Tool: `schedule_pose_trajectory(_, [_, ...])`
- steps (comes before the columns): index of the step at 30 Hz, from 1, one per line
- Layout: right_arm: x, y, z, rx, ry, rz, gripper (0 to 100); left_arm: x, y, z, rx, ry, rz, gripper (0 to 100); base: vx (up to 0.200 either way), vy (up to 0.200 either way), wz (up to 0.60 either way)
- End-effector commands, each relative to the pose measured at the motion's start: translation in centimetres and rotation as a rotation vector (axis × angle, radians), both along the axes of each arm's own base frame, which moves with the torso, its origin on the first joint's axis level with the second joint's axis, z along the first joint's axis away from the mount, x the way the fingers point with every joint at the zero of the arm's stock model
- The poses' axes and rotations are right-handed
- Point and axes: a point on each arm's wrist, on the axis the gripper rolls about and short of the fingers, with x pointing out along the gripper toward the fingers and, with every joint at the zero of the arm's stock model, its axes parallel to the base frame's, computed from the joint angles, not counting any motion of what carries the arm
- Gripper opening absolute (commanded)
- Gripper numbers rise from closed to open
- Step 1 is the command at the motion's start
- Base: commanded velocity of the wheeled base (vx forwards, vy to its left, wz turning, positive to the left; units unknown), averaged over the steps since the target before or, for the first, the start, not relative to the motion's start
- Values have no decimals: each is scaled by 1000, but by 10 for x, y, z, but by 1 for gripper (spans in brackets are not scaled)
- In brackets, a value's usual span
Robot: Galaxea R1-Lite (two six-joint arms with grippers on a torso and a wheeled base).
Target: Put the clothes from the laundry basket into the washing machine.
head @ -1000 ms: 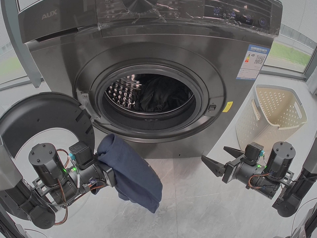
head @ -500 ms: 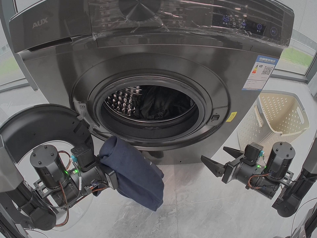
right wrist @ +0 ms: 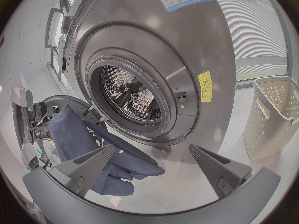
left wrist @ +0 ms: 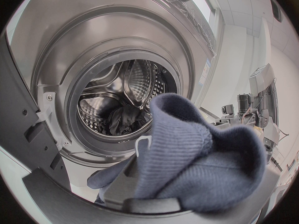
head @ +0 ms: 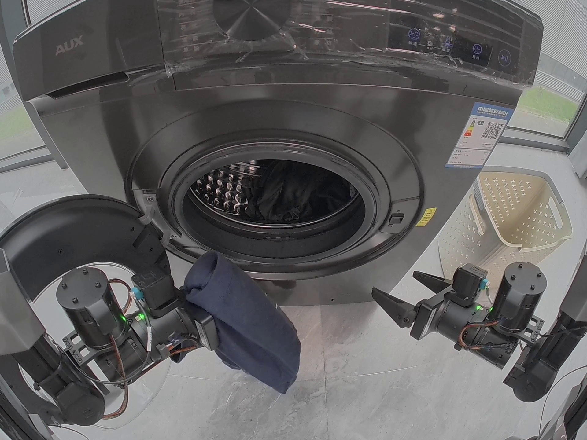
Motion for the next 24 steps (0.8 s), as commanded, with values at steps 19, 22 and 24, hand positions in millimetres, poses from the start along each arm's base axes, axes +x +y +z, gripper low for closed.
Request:
schedule_pose_trajectory(19, [-8, 5, -4, -12, 19, 33, 100, 3, -2, -3, 7, 7, 2, 0, 0, -63, 0])
schedule_pose_trajectory(22, [-16, 8, -7, -26, 37, 64, 100, 5, -1, -2, 4, 3, 7, 0, 200, 0, 0])
schedule_pose_trajectory(24, [-17, 9, -8, -27, 40, 70, 100, 5, -1, -2, 4, 3, 7, 0, 200, 0, 0])
